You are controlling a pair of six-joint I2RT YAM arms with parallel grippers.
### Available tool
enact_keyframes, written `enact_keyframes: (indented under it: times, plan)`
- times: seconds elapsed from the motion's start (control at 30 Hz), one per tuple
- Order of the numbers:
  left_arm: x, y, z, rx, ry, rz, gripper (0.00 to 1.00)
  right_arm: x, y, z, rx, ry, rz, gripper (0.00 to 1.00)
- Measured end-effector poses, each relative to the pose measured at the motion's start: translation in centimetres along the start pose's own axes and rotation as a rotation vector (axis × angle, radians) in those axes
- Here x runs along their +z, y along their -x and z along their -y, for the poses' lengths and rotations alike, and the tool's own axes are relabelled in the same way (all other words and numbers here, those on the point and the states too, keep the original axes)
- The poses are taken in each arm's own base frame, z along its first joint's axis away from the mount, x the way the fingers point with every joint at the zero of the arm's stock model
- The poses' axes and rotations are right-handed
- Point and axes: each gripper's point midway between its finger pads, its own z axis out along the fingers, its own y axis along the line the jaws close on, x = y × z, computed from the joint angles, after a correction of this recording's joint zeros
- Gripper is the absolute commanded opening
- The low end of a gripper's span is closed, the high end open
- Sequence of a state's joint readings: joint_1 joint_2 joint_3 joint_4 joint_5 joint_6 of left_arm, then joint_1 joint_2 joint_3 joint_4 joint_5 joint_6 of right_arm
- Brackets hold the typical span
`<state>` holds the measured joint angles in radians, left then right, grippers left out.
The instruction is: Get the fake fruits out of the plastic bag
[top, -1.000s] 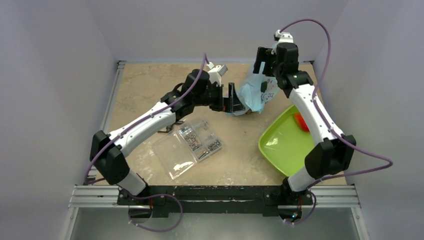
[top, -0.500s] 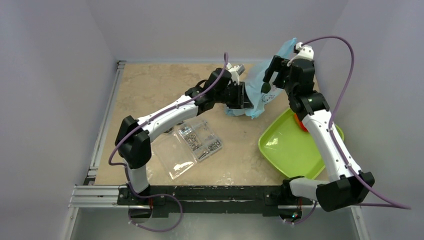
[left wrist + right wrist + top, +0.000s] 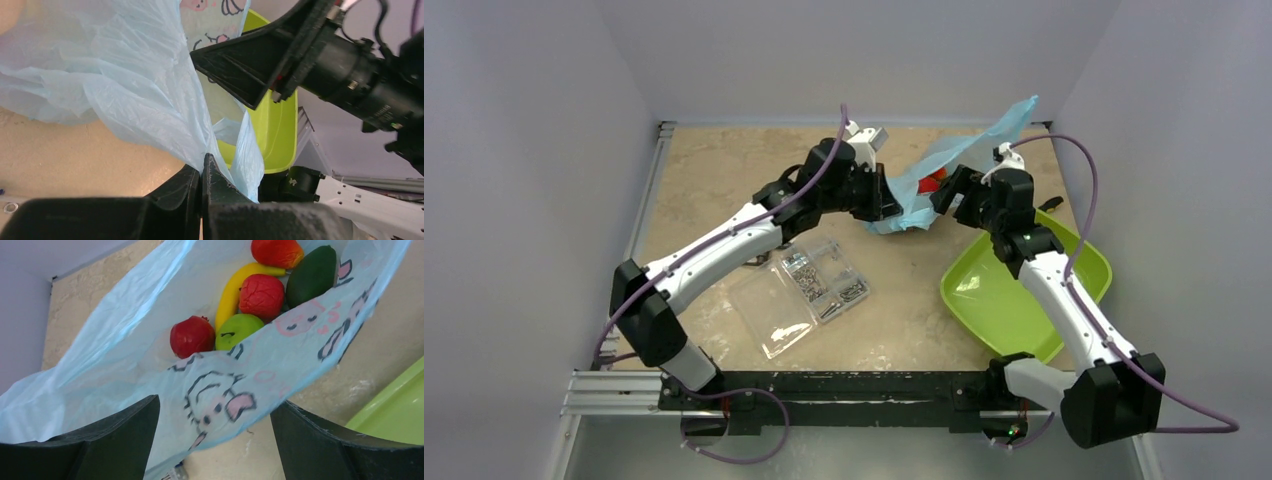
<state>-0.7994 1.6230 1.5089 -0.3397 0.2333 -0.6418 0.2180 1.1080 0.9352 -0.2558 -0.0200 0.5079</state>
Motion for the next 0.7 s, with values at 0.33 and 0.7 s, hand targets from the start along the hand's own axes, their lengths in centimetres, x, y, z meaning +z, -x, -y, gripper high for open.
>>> enact_keyframes:
  times: [0.33, 0.7]
  plan:
    - [-2.8, -1.5, -0.3, 0.014, 0.001, 0.003, 0.0, 1.8, -1.5, -0.5, 0.178, 0.075, -0.022, 0.52]
    - [-7.6, -4.3, -2.2, 0.085, 0.08, -0.041, 0.41, 2.1, -3.7, -1.2, 0.123, 0.198, -0.026, 0.0]
